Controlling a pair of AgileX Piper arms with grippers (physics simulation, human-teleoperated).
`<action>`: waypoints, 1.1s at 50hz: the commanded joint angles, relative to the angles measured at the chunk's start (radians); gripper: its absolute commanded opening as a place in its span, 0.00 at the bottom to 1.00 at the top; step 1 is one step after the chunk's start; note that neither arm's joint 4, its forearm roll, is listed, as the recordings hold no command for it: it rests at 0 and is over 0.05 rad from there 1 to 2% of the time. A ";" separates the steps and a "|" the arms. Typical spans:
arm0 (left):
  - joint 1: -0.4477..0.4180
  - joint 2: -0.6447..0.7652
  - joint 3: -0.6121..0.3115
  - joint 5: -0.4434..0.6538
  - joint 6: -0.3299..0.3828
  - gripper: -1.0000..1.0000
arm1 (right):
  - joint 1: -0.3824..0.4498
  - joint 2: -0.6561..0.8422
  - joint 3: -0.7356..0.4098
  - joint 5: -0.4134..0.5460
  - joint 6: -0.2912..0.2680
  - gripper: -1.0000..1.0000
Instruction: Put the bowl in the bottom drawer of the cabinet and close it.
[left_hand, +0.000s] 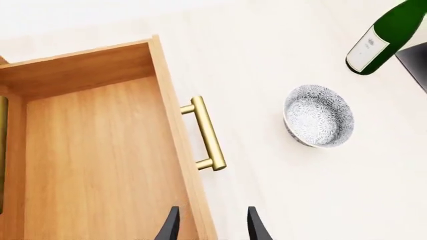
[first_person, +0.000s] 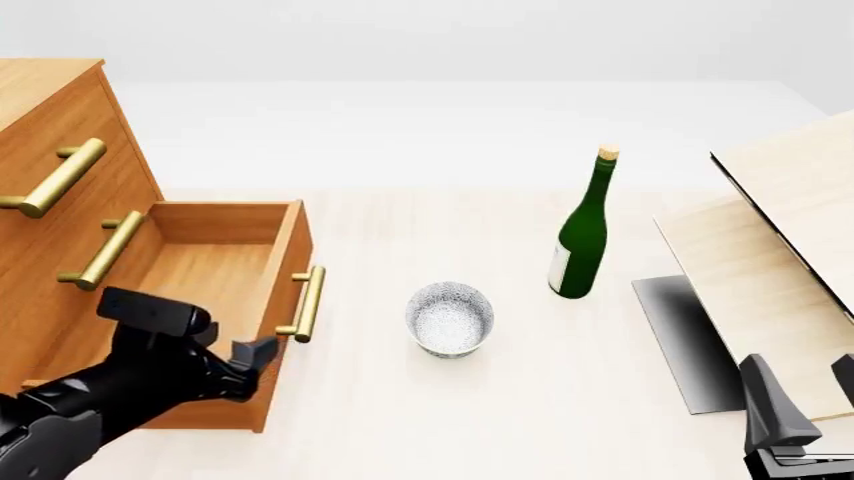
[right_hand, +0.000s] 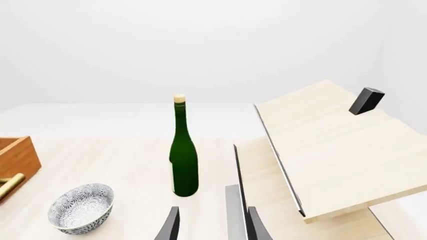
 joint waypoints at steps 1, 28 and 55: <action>-0.006 -0.064 0.005 0.037 0.013 1.00 | 0.000 -0.001 0.001 0.000 0.000 1.00; -0.029 -0.233 -0.016 0.134 0.043 1.00 | 0.000 -0.001 0.001 0.000 0.000 1.00; -0.084 -0.265 -0.072 0.153 0.028 1.00 | 0.000 -0.001 0.001 0.000 0.000 1.00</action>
